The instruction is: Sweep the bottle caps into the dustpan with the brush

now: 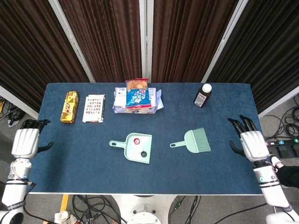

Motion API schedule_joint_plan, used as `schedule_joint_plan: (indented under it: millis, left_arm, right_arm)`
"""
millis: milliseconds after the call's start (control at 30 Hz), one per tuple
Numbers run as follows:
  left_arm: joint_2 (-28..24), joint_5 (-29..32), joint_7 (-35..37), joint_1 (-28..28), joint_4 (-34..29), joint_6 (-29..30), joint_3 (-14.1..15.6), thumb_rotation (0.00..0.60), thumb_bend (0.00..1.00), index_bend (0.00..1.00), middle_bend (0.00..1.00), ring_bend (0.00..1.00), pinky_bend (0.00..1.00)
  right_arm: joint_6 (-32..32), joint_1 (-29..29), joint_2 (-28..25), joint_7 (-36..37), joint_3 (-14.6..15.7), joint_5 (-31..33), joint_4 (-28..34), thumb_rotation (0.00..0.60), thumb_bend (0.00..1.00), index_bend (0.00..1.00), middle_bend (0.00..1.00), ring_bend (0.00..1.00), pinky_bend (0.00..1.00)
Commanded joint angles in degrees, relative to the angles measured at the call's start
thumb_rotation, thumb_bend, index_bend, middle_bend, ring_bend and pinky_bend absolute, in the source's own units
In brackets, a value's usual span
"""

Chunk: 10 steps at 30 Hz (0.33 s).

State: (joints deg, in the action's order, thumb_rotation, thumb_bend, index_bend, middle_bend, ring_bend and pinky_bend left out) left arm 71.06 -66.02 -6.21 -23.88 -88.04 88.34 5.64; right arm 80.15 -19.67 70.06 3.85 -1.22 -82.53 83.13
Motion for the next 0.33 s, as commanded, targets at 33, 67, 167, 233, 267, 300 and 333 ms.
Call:
schedule_joint_plan:
  millis: [33,67,167,233,267,300,333]
  left_arm:
    - [-0.40,-2.48,2.25,4.70,1.94,3.37,0.81,0.600,0.14,0.27,0.32,0.25,0.19]
    - [-0.56,-2.64,2.04,5.61,1.98,3.84,0.92,0.600,0.14,0.27,0.32,0.25,0.18]
    - [-1.19,-2.97,2.10,8.56,1.72,4.78,1.34,0.600,0.13,0.27,0.32,0.24,0.18]
    - [-1.34,-3.30,3.08,10.44,1.50,5.31,1.32,0.600,0.13,0.27,0.32,0.23,0.18]
    - [-1.34,-3.55,3.67,11.11,1.44,5.46,1.23,0.600,0.13,0.27,0.32,0.23,0.18]
    - [-1.25,-3.96,4.59,11.92,1.55,5.58,1.06,0.600,0.13,0.27,0.32,0.23,0.18]
    - [-1.08,-4.22,5.34,12.48,1.80,5.69,0.82,0.600,0.13,0.27,0.32,0.23,0.18]
  right_arm:
    - [6.76,5.95,-1.48,0.62,1.95,-1.80,1.71,0.600,0.30,0.09,0.18,0.00,0.08]
    - [7.91,6.99,-1.47,0.69,2.18,-1.96,1.88,0.600,0.30,0.09,0.18,0.00,0.08]
    - [10.44,9.95,-1.95,2.28,2.77,-2.01,2.64,0.600,0.30,0.09,0.18,0.00,0.08]
    - [11.32,11.37,-2.34,3.90,2.92,-1.98,2.89,0.600,0.31,0.09,0.19,0.00,0.07]
    - [11.61,11.81,-2.46,4.36,2.93,-2.12,2.81,0.600,0.31,0.09,0.19,0.00,0.07]
    - [11.93,12.31,-2.49,4.67,2.91,-2.29,2.53,0.600,0.31,0.09,0.19,0.00,0.07]
    - [12.01,12.56,-2.49,4.79,2.88,-2.42,2.32,0.600,0.31,0.09,0.19,0.00,0.07]
